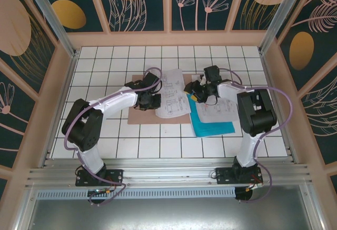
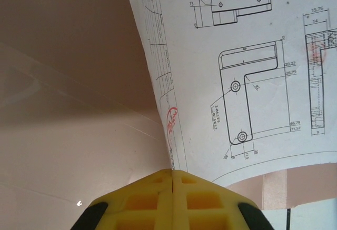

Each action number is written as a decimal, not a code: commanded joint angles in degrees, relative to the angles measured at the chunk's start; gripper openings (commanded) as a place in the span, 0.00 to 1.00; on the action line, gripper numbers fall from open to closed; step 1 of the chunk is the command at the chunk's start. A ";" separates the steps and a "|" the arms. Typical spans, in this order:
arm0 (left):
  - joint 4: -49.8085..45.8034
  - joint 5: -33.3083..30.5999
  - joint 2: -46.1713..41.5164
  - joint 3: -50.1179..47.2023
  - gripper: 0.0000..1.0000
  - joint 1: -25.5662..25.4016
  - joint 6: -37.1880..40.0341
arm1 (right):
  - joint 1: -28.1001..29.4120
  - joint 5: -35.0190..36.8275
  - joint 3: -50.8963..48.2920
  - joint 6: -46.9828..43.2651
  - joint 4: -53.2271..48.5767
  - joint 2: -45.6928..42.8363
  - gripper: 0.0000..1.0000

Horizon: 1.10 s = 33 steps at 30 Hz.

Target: Put the files into the folder

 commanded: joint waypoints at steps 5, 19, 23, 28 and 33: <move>0.45 -0.62 1.88 -0.65 0.00 0.34 1.13 | 1.31 -2.78 2.30 0.44 1.20 2.72 0.54; 0.49 -0.80 3.19 -0.12 0.00 0.29 1.86 | 2.36 -7.01 2.28 2.60 3.22 -0.64 0.43; 0.42 -1.09 3.22 0.05 0.00 0.31 2.37 | 2.66 -6.86 1.87 1.66 2.84 0.40 0.41; 1.24 -0.65 3.11 -0.39 0.00 0.33 3.52 | 3.51 -4.56 5.02 -1.82 -0.13 3.39 0.40; 1.72 -0.64 3.45 -0.65 0.00 0.32 5.19 | 3.86 -1.30 10.11 -5.24 -3.35 7.02 0.39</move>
